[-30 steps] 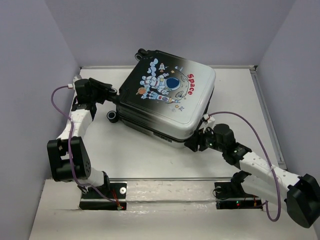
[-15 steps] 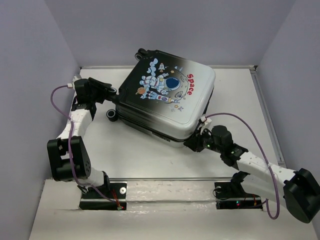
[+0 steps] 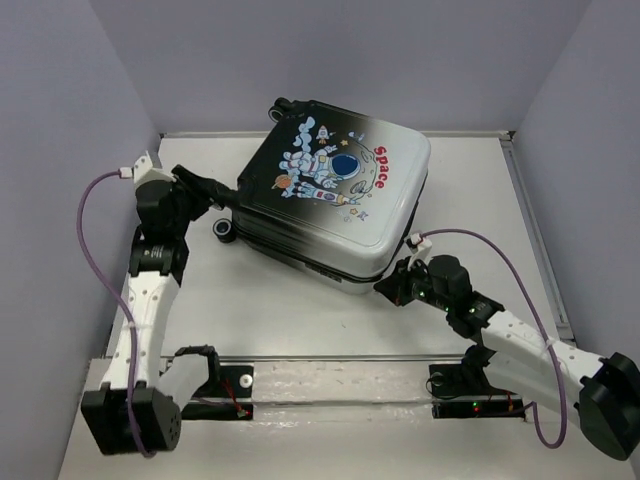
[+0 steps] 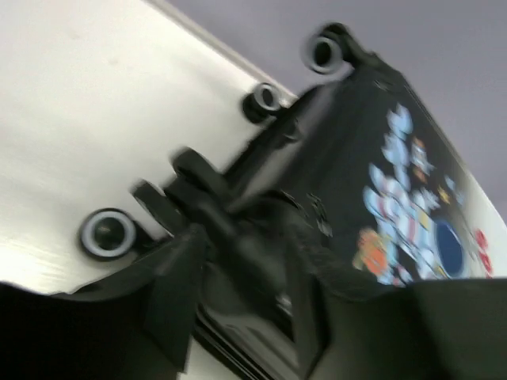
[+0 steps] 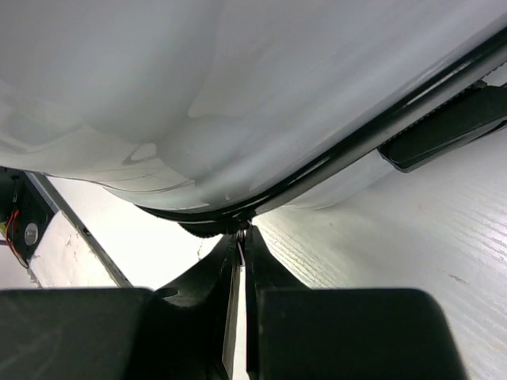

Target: Pack the luggage

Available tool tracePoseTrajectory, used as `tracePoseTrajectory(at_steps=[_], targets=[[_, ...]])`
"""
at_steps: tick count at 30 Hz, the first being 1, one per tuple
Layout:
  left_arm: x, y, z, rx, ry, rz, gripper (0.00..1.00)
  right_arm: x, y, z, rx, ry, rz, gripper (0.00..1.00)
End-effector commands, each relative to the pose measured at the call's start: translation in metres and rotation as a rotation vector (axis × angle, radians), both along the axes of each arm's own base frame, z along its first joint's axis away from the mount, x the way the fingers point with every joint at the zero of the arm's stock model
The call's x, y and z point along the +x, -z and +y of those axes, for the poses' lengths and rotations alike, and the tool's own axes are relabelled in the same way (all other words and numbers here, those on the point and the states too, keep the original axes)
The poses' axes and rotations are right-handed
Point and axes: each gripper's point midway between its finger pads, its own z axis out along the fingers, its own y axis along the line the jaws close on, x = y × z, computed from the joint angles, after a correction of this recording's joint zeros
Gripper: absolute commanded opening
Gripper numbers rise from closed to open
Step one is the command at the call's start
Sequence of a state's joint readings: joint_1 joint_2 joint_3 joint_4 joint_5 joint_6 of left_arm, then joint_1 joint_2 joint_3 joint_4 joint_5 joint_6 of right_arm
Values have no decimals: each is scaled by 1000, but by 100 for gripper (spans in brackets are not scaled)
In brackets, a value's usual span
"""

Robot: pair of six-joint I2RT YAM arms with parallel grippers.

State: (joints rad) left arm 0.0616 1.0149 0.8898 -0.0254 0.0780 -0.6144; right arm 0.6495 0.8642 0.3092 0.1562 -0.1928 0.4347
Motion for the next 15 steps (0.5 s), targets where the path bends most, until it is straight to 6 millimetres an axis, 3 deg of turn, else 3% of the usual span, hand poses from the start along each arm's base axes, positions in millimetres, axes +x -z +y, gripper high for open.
tracePoseTrajectory(at_steps=[1,3,4,5,6,8,12,15], targets=[[-42,43,-88,134,236,90,45,3,-11,-3,25,34,-15,7],[-61,63,-135,107,348,127,40,3,-14,-4,27,40,-14,7],[-66,72,-149,122,358,147,37,2,-13,-5,21,44,-3,7],[-84,74,-183,117,452,136,36,3,-17,-5,22,46,-5,7],[-92,85,-196,102,483,149,34,1,-17,-3,20,36,-3,7],[-106,80,-227,55,570,106,34,-1,-15,-3,13,35,15,7],[-112,88,-265,47,671,110,35,-8,-13,3,6,11,36,7],[-110,80,-288,38,718,81,36,-17,-13,9,1,-4,50,7]])
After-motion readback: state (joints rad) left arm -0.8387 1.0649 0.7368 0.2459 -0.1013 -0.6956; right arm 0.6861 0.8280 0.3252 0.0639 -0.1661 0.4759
